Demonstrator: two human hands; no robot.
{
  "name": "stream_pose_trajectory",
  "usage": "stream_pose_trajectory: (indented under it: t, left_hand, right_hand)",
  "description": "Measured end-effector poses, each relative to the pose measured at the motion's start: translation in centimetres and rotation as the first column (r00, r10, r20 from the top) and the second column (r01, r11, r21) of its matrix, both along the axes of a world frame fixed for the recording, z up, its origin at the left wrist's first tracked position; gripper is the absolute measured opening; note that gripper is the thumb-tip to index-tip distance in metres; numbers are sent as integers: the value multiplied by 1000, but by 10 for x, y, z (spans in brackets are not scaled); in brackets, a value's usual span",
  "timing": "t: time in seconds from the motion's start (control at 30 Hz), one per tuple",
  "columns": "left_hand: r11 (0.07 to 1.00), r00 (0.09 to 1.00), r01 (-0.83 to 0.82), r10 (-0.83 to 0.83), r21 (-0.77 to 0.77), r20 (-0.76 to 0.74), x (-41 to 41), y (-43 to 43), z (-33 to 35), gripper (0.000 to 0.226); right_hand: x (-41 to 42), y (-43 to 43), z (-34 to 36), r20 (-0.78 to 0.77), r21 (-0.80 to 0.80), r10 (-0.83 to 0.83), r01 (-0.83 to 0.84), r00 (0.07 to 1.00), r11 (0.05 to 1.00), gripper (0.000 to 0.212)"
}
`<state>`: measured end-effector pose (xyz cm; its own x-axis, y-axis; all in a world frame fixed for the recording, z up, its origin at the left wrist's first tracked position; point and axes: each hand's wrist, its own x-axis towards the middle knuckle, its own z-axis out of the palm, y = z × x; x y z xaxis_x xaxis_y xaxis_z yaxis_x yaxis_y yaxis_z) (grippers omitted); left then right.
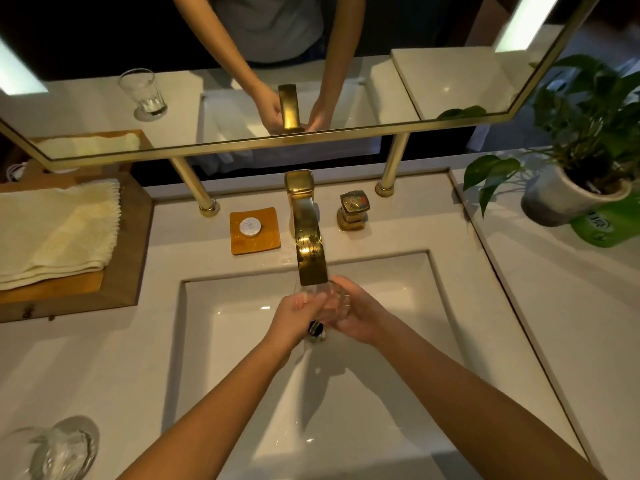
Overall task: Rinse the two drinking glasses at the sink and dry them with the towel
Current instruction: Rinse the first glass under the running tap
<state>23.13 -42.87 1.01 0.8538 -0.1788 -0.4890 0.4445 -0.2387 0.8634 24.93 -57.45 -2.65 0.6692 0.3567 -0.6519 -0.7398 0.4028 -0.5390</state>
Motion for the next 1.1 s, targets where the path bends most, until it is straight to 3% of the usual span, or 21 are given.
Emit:
stream_pose_trajectory:
  t: [0.1, 0.2, 0.3, 0.43, 0.53, 0.73, 0.87, 1.0, 1.1]
  left_hand:
    - [940, 951, -257, 204, -223, -234, -1, 4, -4, 30]
    - [689, 767, -587, 304, -426, -566, -8, 2, -10, 36]
    - [509, 569, -775, 301, -376, -765, -14, -11, -12, 37]
    - [464, 435, -845, 311, -265, -845, -14, -31, -2, 25]
    - [435, 387, -867, 281, -243, -879, -15, -37, 4, 20]
    - [508, 446, -813, 227, -286, -866, -22, -28, 7, 17]
    - [480, 544, -773, 163, -416, -823, -29, -18, 3, 24]
    - [551, 639, -684, 135, -478, -758, -38, -23, 4, 19]
    - [556, 661, -665, 127, -499, -740, -44, -33, 4, 25]
  right_hand:
    - [-9, -13, 12, 175, -105, 240, -225, 955, 969, 49]
    - [-14, -22, 31, 185, -351, 333, -254, 925, 901, 51]
    - [-12, -27, 56, 255, -596, 502, -275, 826, 754, 42]
    - [-5, -27, 72, 344, -702, 629, -253, 697, 665, 72]
    - [-8, -24, 69, 380, -680, 623, -250, 683, 689, 85]
    - [-20, -22, 64, 383, -617, 522, -209, 762, 758, 74]
    - [-24, -25, 61, 378, -611, 414, -113, 828, 784, 68]
    - [-25, -34, 52, 366, -676, 239, 80, 899, 732, 61]
    - [-28, -39, 50, 327, -725, 273, 55, 905, 686, 57]
